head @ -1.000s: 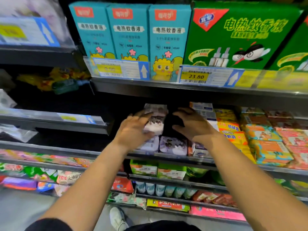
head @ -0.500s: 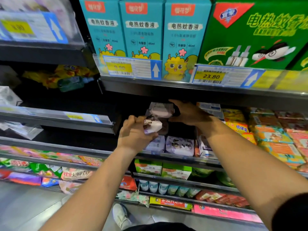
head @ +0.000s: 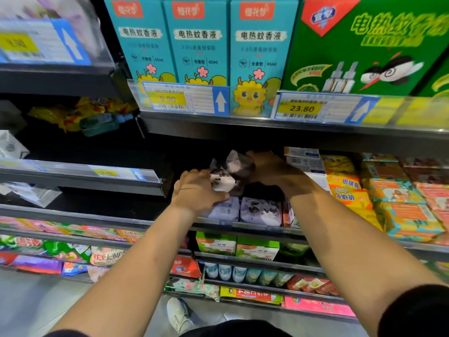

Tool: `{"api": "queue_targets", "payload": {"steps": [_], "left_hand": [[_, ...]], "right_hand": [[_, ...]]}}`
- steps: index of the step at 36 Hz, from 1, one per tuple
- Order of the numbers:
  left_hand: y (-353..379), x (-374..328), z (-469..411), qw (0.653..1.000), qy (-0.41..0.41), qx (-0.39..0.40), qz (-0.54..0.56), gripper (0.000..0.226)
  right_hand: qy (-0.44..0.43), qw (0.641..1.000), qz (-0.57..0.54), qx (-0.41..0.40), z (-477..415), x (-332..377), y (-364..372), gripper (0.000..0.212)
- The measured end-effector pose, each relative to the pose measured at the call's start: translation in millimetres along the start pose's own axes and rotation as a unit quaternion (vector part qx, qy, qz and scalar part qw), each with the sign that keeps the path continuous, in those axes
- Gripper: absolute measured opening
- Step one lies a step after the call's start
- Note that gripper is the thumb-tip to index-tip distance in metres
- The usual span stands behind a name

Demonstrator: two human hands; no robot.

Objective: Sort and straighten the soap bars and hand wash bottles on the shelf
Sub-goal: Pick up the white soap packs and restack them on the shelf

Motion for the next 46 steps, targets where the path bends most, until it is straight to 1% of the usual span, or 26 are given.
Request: {"api": "queue_targets", "payload": {"steps": [2, 5, 7, 9, 12, 13, 14, 15, 16, 17, 18, 19, 20, 21, 26, 28, 31, 34, 36, 37, 39, 41, 42, 44, 46], "left_hand": [[-3, 0, -2, 1.0, 0.011, -0.007, 0.015, 0.082], [-3, 2, -4, 0.999, 0.024, -0.023, 0.029, 0.081], [0, 1, -6, 0.999, 0.027, -0.031, 0.034, 0.084], [0, -7, -6, 0.999, 0.022, -0.028, 0.038, 0.088], [5, -21, -5, 1.0, 0.005, 0.0, 0.02, 0.084], [5, -27, -6, 1.0, 0.018, -0.005, 0.012, 0.084], [6, -33, -7, 0.999, 0.04, -0.016, 0.011, 0.084], [7, -40, -7, 0.998, 0.062, -0.025, 0.01, 0.085], [10, -46, -8, 0.996, 0.081, -0.027, 0.011, 0.085], [15, -51, -10, 0.996, 0.092, -0.018, 0.01, 0.086], [20, -58, -12, 0.995, 0.099, -0.003, 0.005, 0.087], [26, -63, -14, 0.995, 0.103, 0.017, 0.0, 0.087], [32, -70, -15, 0.994, 0.11, 0.03, -0.002, 0.088], [36, -75, -17, 0.992, 0.117, 0.041, 0.0, 0.087], [52, -93, -24, 0.983, 0.167, 0.07, 0.031, 0.084], [54, -97, -23, 0.979, 0.186, 0.077, 0.033, 0.082], [57, -104, -24, 0.974, 0.213, 0.082, 0.014, 0.078], [62, -109, -26, 0.967, 0.243, 0.08, 0.014, 0.063], [63, -109, -27, 0.965, 0.248, 0.08, 0.035, 0.053], [64, -109, -27, 0.965, 0.245, 0.087, 0.039, 0.051], [67, -108, -24, 0.967, 0.236, 0.098, 0.011, 0.054], [72, -103, -20, 0.97, 0.218, 0.108, -0.028, 0.062], [76, -98, -18, 0.971, 0.207, 0.119, -0.029, 0.067], [82, -85, -13, 0.971, 0.195, 0.137, -0.021, 0.071], [80, -72, -9, 0.972, 0.197, 0.122, -0.036, 0.071]], "right_hand": [[-0.009, 0.999, -0.033, -0.026, 3, -4, -1, 0.072], [-0.017, 0.993, -0.081, -0.08, 16, -17, -6, 0.076], [-0.014, 0.984, -0.14, -0.109, 30, -25, -13, 0.083], [-0.013, 0.971, -0.19, -0.147, 48, -32, -23, 0.082], [-0.011, 0.957, -0.196, -0.214, 72, -43, -35, 0.077], [-0.015, 0.952, -0.198, -0.234, 80, -46, -38, 0.076], [-0.001, 0.948, -0.203, -0.245, 84, -54, -37, 0.074], [0.017, 0.947, -0.21, -0.241, 89, -57, -38, 0.067], [0.061, 0.952, -0.198, -0.227, 93, -66, -36, 0.051], [0.101, 0.96, -0.166, -0.204, 97, -70, -35, 0.028], [0.142, 0.961, -0.159, -0.177, 100, -79, -31, 0.031], [0.172, 0.96, -0.164, -0.151, 104, -84, -28, 0.046], [0.189, 0.956, -0.17, -0.143, 107, -88, -26, 0.054], [0.2, 0.953, -0.169, -0.152, 112, -90, -29, 0.056], [0.216, 0.945, -0.194, -0.15, 118, -97, -32, 0.055], [0.208, 0.945, -0.2, -0.158, 116, -96, -35, 0.047], [0.187, 0.954, -0.178, -0.151, 113, -91, -39, 0.047], [0.171, 0.961, -0.177, -0.127, 109, -85, -41, 0.047], [0.183, 0.962, -0.177, -0.097, 108, -84, -37, 0.05], [0.192, 0.963, -0.17, -0.085, 107, -83, -37, 0.051], [0.201, 0.963, -0.164, -0.068, 104, -83, -35, 0.053], [0.213, 0.965, -0.147, -0.043, 102, -82, -31, 0.058], [0.219, 0.964, -0.149, -0.035, 101, -81, -29, 0.058], [0.22, 0.957, -0.182, -0.048, 98, -78, -28, 0.052], [0.206, 0.96, -0.178, -0.057, 95, -67, -32, 0.055]]}}
Point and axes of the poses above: each hand's wrist, its own z-axis away from the middle knuckle, its own y-axis out of the palm, x = y × z, the point moved 8 cm from there along -z, towards the middle knuckle, and after that the axes turned 9 degrees about z, right-handed, at the moved point
